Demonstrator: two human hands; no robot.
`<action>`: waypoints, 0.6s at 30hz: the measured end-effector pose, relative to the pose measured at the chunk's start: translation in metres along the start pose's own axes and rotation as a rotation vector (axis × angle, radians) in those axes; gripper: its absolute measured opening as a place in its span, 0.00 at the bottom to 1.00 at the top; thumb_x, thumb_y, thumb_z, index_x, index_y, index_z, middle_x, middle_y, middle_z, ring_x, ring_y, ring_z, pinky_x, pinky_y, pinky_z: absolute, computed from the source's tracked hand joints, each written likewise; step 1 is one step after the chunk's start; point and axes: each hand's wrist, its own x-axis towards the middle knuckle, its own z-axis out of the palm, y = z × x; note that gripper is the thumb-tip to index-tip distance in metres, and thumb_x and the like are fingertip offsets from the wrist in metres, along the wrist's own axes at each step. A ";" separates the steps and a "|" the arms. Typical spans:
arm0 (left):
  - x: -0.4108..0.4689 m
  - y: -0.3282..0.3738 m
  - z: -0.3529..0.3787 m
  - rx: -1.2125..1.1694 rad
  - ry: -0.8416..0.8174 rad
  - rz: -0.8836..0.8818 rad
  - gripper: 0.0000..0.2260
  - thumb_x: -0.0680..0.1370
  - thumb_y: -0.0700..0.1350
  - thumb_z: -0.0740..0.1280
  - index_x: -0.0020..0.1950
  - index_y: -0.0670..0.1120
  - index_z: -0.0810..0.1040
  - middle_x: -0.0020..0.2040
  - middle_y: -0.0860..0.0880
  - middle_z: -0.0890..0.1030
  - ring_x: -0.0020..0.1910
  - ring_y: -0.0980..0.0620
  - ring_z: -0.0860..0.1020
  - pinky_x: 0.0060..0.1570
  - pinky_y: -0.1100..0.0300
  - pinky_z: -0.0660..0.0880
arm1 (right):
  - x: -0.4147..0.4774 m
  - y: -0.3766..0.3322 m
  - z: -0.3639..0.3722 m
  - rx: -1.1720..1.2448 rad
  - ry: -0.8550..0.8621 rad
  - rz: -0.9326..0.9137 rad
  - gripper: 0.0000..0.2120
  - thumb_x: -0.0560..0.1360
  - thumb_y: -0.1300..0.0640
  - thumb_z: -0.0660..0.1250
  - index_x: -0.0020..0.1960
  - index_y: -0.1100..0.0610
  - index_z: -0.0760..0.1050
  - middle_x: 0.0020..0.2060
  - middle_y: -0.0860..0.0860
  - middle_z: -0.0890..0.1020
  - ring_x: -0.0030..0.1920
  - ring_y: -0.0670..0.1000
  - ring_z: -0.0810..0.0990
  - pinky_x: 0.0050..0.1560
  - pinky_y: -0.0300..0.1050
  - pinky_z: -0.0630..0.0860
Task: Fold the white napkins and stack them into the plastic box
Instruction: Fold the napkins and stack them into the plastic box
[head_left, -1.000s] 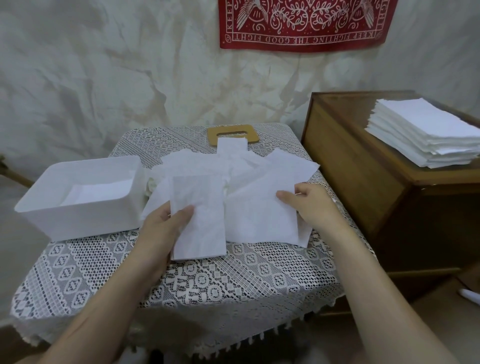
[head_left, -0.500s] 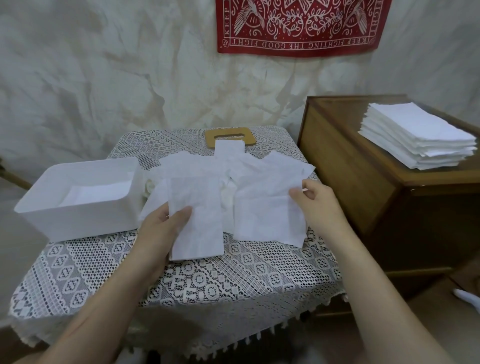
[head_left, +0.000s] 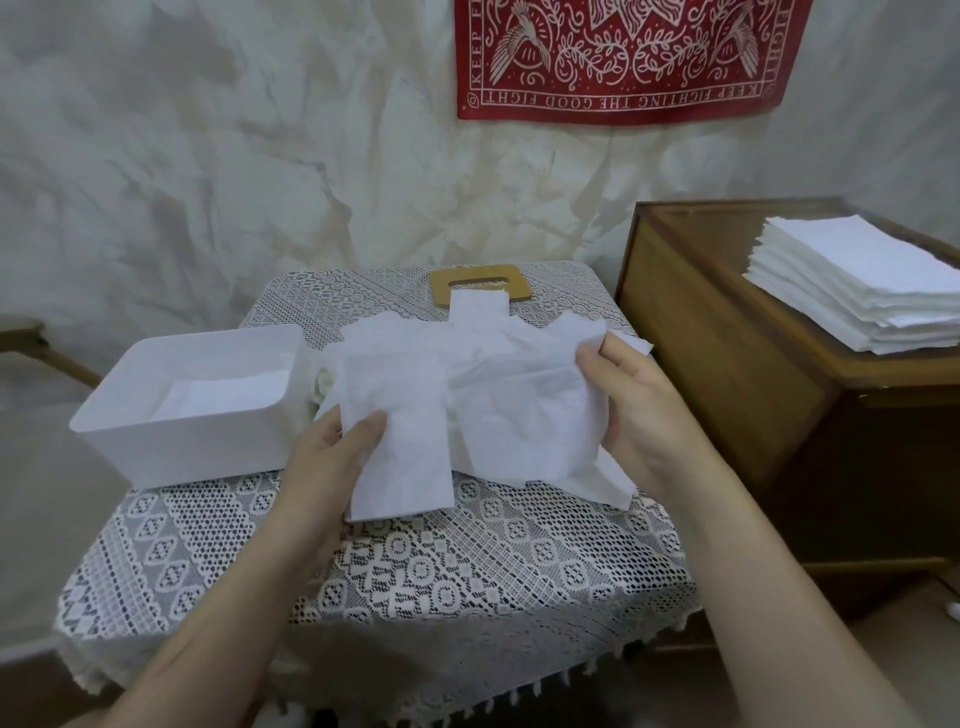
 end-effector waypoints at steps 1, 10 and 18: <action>0.001 0.001 -0.003 -0.003 0.006 0.004 0.06 0.84 0.45 0.66 0.59 0.51 0.81 0.52 0.52 0.88 0.49 0.49 0.87 0.47 0.47 0.82 | 0.001 0.000 0.000 0.020 -0.009 0.004 0.14 0.83 0.55 0.63 0.62 0.63 0.77 0.55 0.54 0.84 0.56 0.53 0.82 0.59 0.52 0.75; 0.003 0.001 -0.008 -0.002 -0.022 0.003 0.07 0.84 0.45 0.65 0.60 0.51 0.81 0.54 0.51 0.88 0.51 0.48 0.87 0.51 0.47 0.81 | 0.004 0.031 -0.027 -0.501 0.122 0.061 0.15 0.79 0.51 0.69 0.47 0.64 0.77 0.40 0.54 0.78 0.40 0.54 0.76 0.40 0.47 0.68; 0.000 -0.002 -0.005 0.026 -0.027 0.005 0.07 0.84 0.46 0.66 0.59 0.53 0.81 0.54 0.51 0.88 0.52 0.46 0.87 0.51 0.45 0.82 | -0.007 0.029 -0.036 -0.842 0.082 0.111 0.23 0.66 0.40 0.69 0.38 0.60 0.68 0.32 0.49 0.69 0.34 0.50 0.66 0.40 0.47 0.61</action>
